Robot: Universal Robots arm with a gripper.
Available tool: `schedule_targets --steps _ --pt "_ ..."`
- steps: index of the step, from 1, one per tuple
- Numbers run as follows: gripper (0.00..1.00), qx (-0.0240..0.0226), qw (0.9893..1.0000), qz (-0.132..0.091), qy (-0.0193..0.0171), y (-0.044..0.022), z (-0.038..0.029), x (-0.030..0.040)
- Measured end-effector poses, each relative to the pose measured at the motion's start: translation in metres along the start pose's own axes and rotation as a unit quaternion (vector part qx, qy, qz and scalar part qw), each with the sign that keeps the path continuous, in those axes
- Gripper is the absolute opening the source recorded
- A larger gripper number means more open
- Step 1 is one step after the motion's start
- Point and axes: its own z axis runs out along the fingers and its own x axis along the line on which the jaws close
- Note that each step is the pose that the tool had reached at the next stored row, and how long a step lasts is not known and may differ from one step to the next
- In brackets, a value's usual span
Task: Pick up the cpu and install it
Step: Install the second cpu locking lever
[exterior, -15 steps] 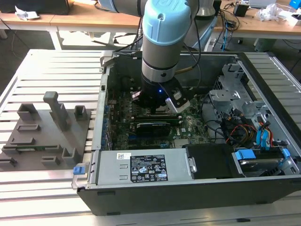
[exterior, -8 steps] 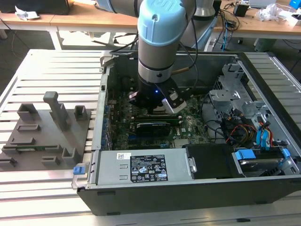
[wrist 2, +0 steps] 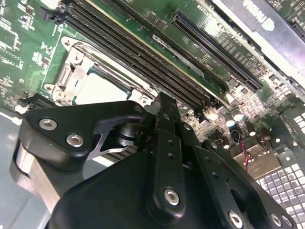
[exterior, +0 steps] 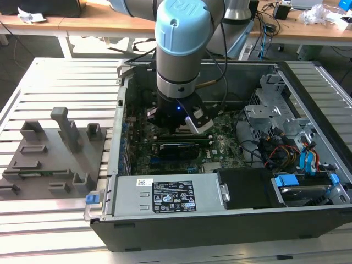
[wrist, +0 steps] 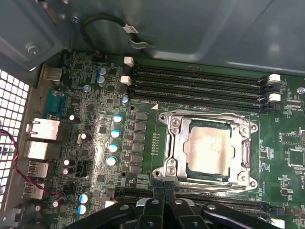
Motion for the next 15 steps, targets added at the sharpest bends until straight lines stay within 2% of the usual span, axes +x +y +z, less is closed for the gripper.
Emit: schedule_targets --steps 2,8,12,15 --pt "0.11 0.0000 1.0000 0.000 0.0000 -0.0007 0.0042 0.0009" --pt "0.11 0.0000 1.0000 -0.002 0.0004 -0.0012 0.0082 0.0033" --pt "0.11 -0.0004 1.0000 -0.009 0.0017 0.0007 0.0109 0.0035" --pt "0.11 -0.0005 0.9999 -0.015 0.0028 0.0048 0.0138 0.0031"
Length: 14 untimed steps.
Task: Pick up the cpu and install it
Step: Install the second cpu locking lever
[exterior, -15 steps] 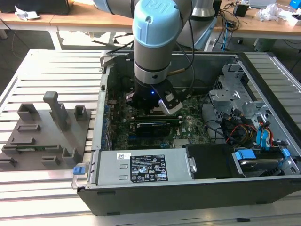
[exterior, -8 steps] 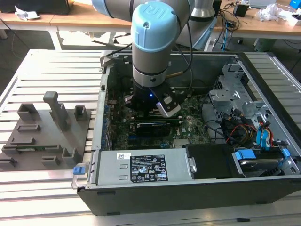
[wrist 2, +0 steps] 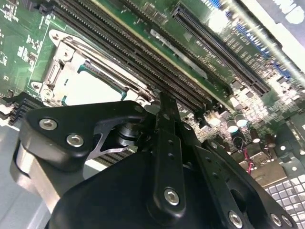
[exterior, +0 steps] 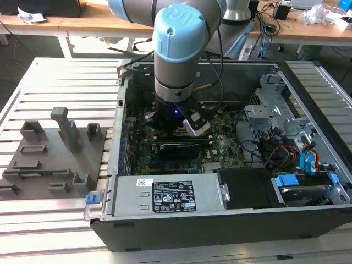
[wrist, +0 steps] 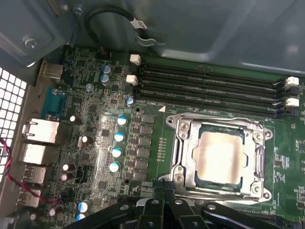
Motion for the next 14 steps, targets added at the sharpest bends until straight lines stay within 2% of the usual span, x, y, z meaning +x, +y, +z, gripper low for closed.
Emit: schedule_targets --steps 5,7,9,12,14 --pt "0.11 0.0000 1.0000 -0.004 0.0008 0.0021 0.0048 -0.0003" --pt "0.11 0.0025 1.0000 -0.004 0.0011 0.0022 0.0050 -0.0003" --pt "0.11 0.0072 1.0000 -0.004 0.0016 0.0026 0.0034 -0.0003" --pt "0.11 0.0201 0.9998 -0.004 0.0035 0.0043 -0.0046 -0.0007" --pt "0.11 0.0249 0.9997 -0.004 0.0043 0.0052 -0.0053 -0.0014"
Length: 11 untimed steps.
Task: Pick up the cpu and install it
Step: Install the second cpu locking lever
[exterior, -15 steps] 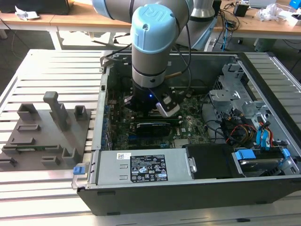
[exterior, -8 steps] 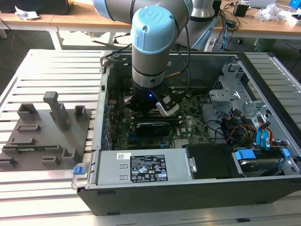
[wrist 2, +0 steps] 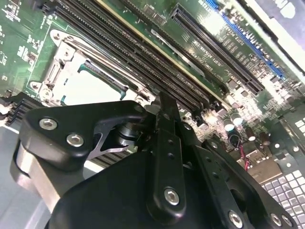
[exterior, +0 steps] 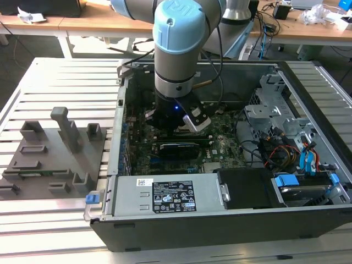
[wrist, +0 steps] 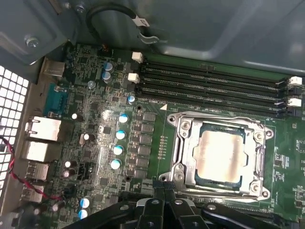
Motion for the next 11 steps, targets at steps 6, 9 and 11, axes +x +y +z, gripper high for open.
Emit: schedule_targets --steps 6,9,11 --pt "0.11 0.0038 1.0000 0.001 0.0041 0.0018 0.0004 -0.0101" --pt "0.11 0.0100 0.9999 0.001 0.0094 0.0034 0.0008 -0.0213" --pt "0.11 0.0124 0.9999 0.001 0.0117 0.0042 0.0011 -0.0264"
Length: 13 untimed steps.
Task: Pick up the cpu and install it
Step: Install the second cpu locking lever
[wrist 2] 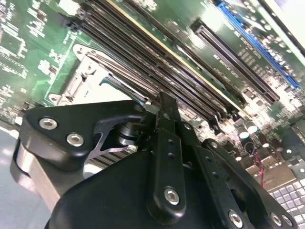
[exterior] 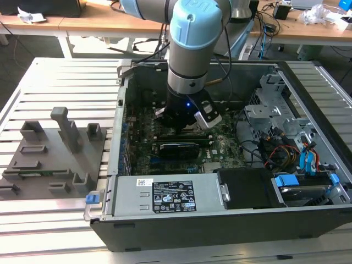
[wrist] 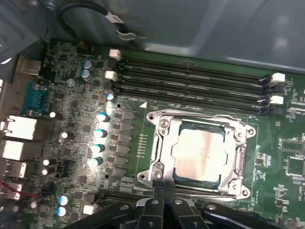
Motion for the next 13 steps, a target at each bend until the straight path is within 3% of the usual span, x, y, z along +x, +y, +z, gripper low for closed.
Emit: schedule_targets --steps 2,7,11,13 --pt "0.11 0.0021 1.0000 0.000 0.0019 0.0007 0.0000 -0.0045" --pt "0.11 0.0085 0.9999 0.001 0.0089 0.0029 0.0001 -0.0235" --pt "0.11 0.0194 0.9997 0.001 0.0114 0.0077 -0.0006 -0.0312" --pt "0.11 0.0227 0.9997 0.002 0.0118 0.0111 -0.0013 -0.0332"
